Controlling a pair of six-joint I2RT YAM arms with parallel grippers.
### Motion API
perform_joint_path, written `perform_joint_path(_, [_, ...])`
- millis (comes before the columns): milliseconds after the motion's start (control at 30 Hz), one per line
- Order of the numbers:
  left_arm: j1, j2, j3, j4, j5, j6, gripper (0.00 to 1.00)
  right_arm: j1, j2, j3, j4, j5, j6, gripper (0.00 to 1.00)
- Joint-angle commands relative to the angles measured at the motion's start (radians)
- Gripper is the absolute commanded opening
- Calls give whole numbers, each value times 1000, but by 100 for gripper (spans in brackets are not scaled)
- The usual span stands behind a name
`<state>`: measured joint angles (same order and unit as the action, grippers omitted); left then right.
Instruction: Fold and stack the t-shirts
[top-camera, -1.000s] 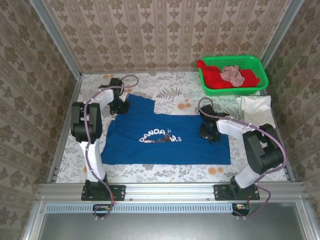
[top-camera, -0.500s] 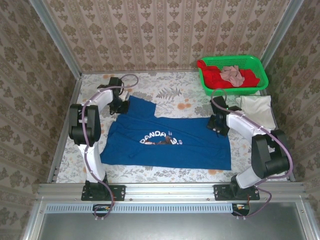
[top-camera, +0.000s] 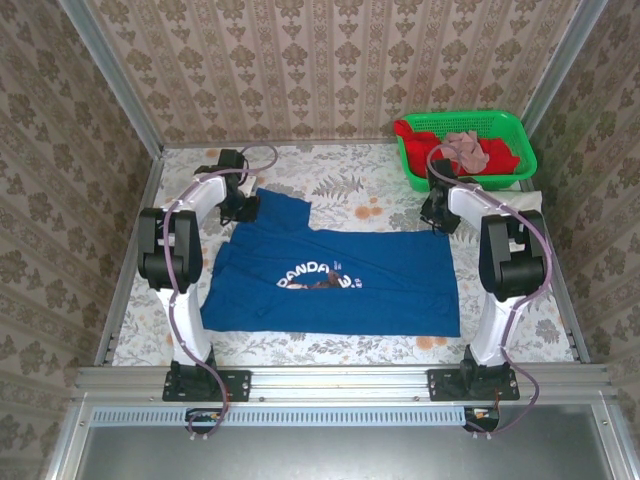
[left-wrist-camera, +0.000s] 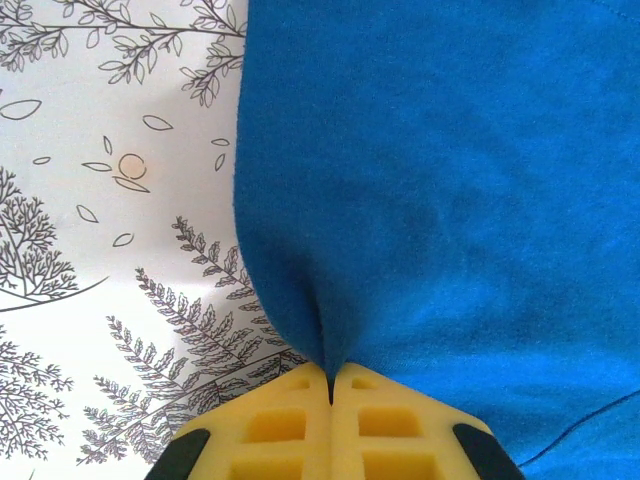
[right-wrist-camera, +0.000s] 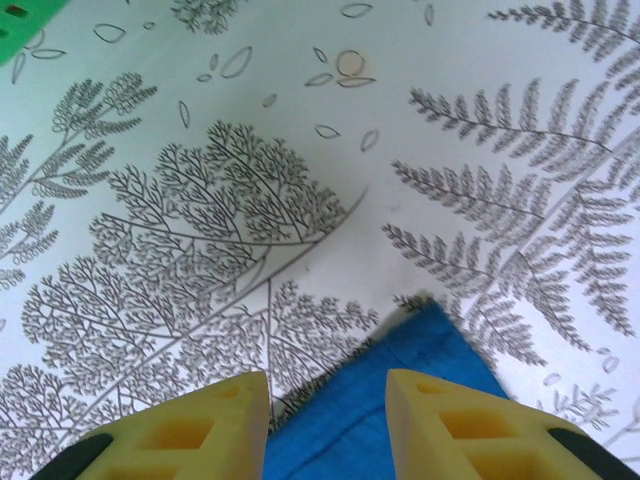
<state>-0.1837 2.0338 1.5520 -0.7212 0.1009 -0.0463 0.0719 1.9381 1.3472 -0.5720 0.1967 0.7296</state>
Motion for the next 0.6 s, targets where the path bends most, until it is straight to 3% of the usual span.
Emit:
perform_joint_path(0, [-4, 14, 17, -25, -3, -1, 0, -7, 32, 34, -30, 15, -2, 37])
perform_joint_path(567, [-3, 27, 31, -26, 5, 8, 0, -19, 68, 20, -77, 11, 7, 40])
